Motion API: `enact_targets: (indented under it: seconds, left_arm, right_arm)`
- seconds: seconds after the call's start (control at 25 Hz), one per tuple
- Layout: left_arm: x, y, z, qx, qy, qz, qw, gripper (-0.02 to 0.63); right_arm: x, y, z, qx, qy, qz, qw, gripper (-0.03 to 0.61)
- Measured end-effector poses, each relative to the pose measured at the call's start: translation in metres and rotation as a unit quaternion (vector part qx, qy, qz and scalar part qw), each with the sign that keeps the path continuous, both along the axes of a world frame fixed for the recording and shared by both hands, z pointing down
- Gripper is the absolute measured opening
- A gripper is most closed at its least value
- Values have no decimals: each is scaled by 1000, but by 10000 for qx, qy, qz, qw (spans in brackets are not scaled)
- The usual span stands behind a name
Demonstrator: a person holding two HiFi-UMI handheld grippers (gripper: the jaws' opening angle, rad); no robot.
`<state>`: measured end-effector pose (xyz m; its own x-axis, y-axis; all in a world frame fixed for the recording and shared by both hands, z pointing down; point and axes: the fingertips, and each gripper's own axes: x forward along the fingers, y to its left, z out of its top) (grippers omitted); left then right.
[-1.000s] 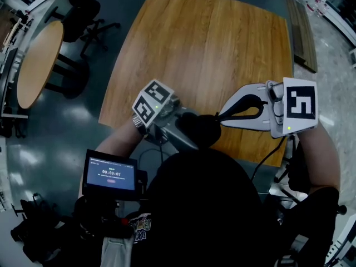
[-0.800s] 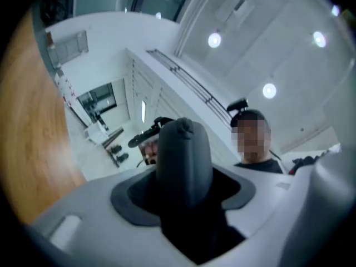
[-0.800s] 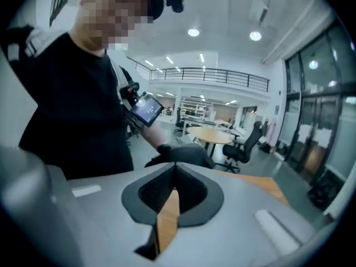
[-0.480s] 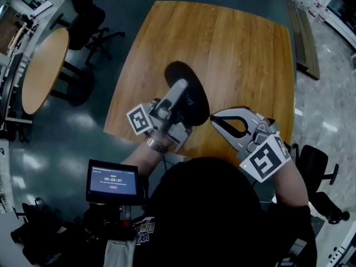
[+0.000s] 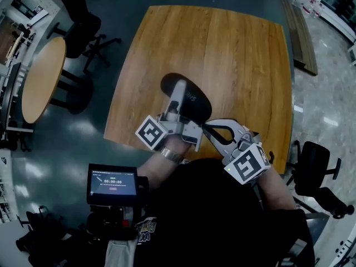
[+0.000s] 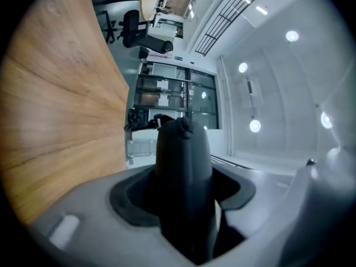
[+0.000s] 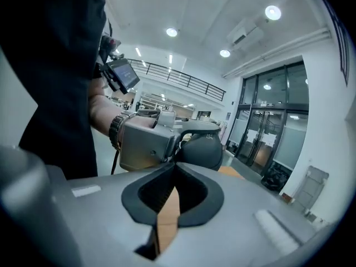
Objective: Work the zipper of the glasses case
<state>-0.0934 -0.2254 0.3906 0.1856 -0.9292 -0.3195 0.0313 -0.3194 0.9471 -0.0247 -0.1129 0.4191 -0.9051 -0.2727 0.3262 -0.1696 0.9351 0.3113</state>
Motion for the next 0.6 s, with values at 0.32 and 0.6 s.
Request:
enact_targets:
  seconds: [0.32, 0.6]
  left_arm:
    - [30, 9, 0, 353, -704, 998, 9919, 258]
    - [36, 21, 0, 379, -461, 836, 9947, 255]
  right_arm:
    - [51, -45, -2, -801, -1110, 1548, 9784, 5]
    - [72, -64, -12, -478, -1370, 2240, 9637, 5]
